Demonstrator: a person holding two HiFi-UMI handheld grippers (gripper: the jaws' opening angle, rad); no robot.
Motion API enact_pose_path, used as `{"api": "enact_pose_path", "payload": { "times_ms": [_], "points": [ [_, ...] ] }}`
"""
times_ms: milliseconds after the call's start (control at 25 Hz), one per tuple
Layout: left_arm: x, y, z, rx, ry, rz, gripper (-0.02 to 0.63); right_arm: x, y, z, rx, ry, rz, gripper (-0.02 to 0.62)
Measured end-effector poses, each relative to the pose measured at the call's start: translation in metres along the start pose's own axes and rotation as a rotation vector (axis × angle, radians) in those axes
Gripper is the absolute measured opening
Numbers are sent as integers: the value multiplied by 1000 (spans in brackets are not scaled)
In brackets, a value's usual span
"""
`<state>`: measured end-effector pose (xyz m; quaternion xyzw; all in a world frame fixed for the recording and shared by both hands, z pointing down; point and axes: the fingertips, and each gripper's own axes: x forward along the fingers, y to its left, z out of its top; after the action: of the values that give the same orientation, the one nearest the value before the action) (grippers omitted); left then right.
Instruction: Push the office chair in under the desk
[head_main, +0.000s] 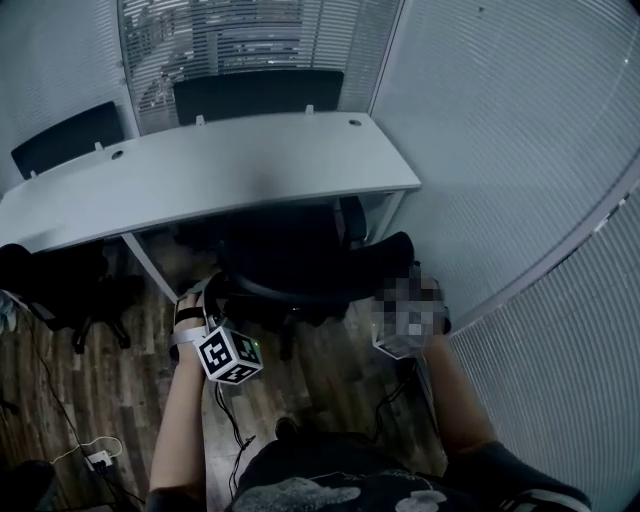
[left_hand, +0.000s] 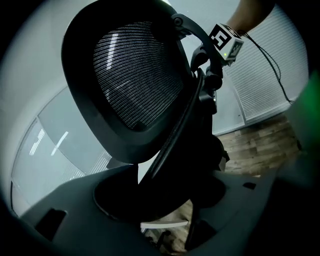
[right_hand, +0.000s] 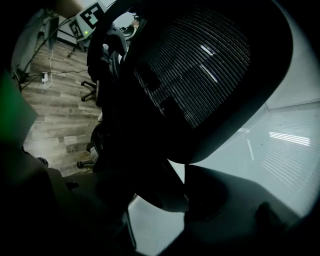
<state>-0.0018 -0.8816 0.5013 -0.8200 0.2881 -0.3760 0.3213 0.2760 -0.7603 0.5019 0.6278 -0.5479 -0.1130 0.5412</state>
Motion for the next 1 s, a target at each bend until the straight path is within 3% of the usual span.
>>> {"api": "enact_pose_path", "payload": {
  "times_ms": [320, 1000],
  "points": [
    [50, 24, 9, 4, -10, -4, 284, 50, -27, 5, 4, 29, -24, 275],
    [150, 56, 46, -15, 38, 34, 284, 160, -92, -4, -22, -60, -35, 275]
  ]
}}
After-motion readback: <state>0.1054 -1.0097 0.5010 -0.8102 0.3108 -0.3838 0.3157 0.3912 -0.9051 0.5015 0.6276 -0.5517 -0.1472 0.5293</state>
